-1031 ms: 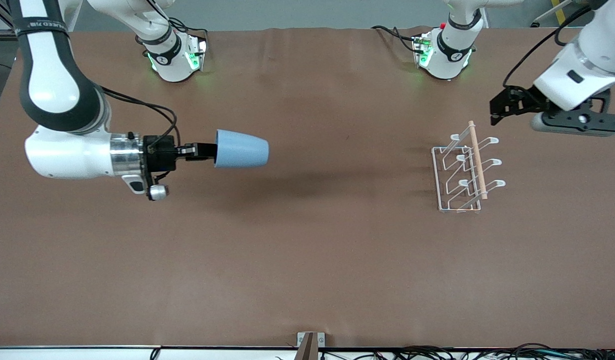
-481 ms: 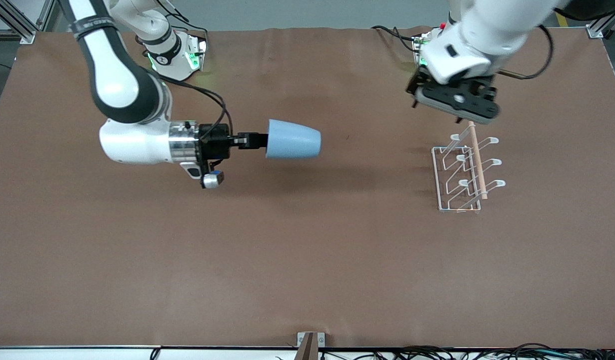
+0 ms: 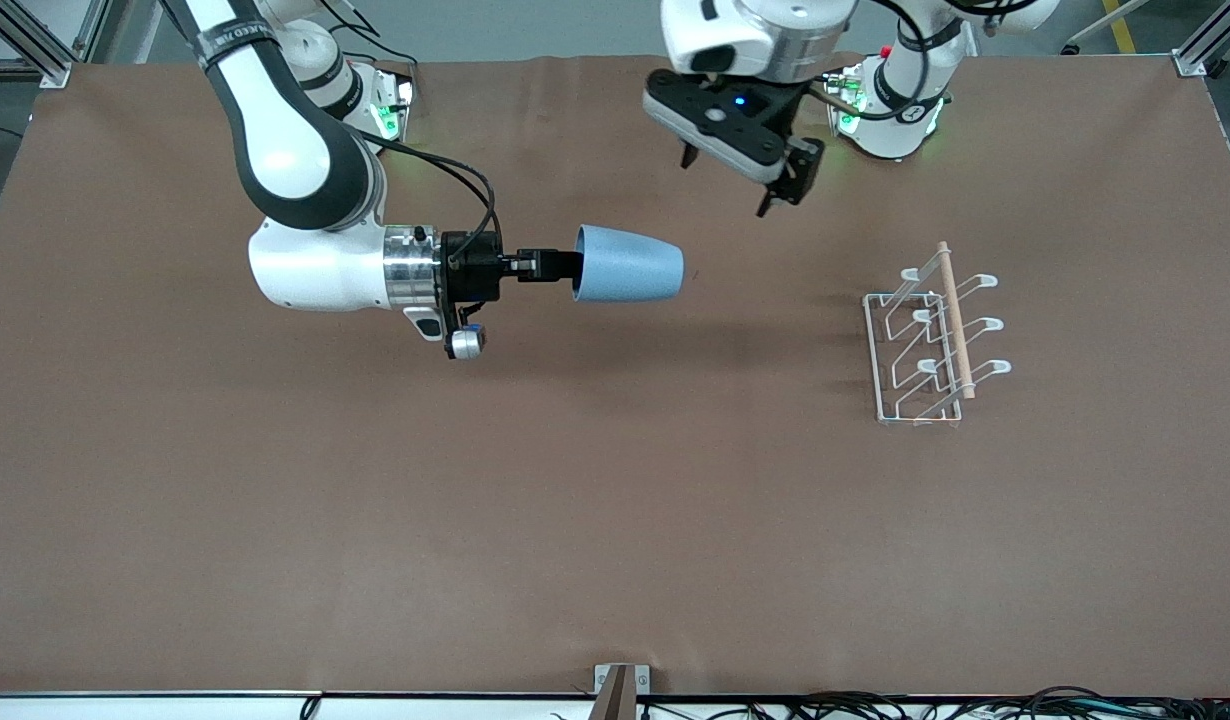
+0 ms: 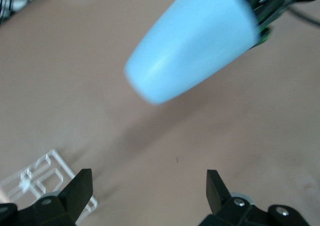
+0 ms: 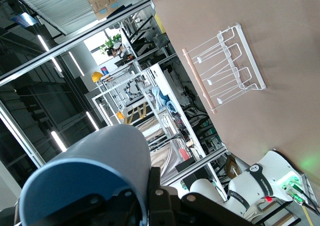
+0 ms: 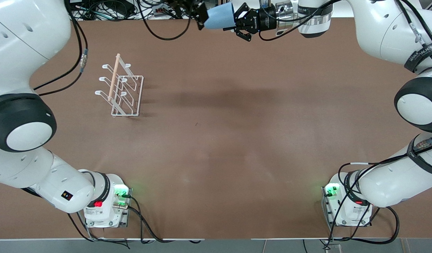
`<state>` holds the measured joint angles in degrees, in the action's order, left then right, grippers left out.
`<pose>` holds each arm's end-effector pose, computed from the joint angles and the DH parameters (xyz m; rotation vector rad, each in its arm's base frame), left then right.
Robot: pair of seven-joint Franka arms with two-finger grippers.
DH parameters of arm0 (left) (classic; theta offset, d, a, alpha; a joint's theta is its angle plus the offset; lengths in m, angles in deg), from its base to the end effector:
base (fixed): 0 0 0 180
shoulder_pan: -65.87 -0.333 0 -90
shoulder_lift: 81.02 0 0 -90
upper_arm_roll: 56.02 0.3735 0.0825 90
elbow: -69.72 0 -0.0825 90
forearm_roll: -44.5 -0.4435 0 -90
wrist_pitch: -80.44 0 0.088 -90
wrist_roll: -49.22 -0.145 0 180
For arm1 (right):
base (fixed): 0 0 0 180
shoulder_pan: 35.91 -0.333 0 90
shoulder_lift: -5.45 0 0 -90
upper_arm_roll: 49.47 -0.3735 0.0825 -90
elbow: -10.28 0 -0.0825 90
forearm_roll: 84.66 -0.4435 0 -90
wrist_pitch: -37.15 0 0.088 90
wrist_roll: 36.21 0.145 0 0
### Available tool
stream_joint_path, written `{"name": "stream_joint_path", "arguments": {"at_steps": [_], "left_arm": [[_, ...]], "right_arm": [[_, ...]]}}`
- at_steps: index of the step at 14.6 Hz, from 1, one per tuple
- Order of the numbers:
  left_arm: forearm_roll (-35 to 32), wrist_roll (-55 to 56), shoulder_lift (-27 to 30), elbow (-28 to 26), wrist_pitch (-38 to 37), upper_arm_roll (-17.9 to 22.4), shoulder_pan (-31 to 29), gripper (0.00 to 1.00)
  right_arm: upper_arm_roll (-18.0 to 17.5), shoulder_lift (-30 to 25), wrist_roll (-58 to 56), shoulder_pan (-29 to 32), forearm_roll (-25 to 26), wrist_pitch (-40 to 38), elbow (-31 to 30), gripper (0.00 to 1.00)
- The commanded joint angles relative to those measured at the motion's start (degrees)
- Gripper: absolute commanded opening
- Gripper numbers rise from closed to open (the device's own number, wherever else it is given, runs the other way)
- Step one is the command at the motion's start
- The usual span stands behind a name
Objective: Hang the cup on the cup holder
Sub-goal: 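Hold the cup with the right gripper while the left gripper grasps it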
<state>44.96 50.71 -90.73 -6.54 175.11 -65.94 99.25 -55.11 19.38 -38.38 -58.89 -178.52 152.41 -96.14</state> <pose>0.5086 -0.4649 0.6723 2.8447 -1.0789 0.1962 0.5895 0.4223 0.4597 -1.6959 0.3431 0.4166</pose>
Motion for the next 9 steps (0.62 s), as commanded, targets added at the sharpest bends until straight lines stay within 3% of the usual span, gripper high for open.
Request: {"name": "stream_joint_path", "arguments": {"at_steps": [1, 9], "left_arm": [[-0.28, -8.93, -1.89, 1.99, 5.06, 0.43, 0.37, 1.0], [-1.33, -24.07, -7.61, 2.16, 15.18, 0.61, 1.25, 0.98]], "right_arm": [[0.45, -0.92, -0.38, -0.75, -2.03, 0.05, -1.43, 0.05], [0.36, -1.09, -0.47, -1.19, -2.03, -0.39, -1.43, 0.02]]}}
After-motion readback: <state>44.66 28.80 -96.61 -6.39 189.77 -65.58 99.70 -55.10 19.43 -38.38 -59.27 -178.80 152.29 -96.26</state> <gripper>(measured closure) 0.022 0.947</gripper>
